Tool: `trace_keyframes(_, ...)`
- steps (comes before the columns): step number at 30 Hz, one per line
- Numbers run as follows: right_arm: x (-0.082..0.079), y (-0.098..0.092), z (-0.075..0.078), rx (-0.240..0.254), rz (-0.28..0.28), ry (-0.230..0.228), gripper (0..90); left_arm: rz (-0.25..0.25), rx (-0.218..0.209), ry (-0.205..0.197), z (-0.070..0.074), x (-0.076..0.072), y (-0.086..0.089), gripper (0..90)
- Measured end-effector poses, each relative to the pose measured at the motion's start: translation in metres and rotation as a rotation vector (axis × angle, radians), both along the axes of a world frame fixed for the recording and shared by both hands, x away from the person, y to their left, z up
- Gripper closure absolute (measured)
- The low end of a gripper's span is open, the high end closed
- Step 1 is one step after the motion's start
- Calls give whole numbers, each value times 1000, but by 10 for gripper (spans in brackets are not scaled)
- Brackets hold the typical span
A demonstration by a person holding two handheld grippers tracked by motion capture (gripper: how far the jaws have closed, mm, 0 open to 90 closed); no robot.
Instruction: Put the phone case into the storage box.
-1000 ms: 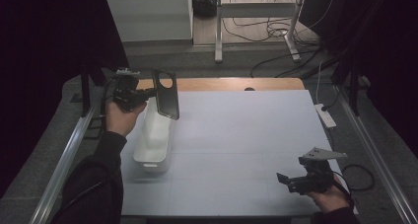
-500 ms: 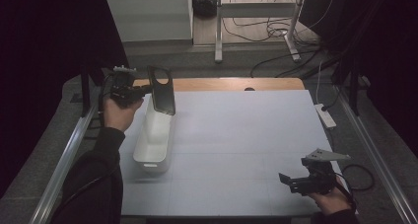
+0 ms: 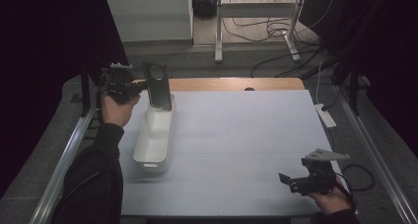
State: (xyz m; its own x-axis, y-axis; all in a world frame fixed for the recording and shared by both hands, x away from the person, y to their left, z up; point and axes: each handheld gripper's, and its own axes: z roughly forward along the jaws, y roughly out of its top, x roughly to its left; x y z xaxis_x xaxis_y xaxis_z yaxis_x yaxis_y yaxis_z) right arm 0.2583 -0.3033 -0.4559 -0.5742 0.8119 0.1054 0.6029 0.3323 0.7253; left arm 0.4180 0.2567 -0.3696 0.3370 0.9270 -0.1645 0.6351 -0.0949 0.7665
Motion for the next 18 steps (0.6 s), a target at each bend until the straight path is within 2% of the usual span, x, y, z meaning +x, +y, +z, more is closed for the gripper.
trace_keyframes(18, 1, 0, 0, -8, 6, 9, 0, 49, 3, 8, -16, 20, 0, 888)
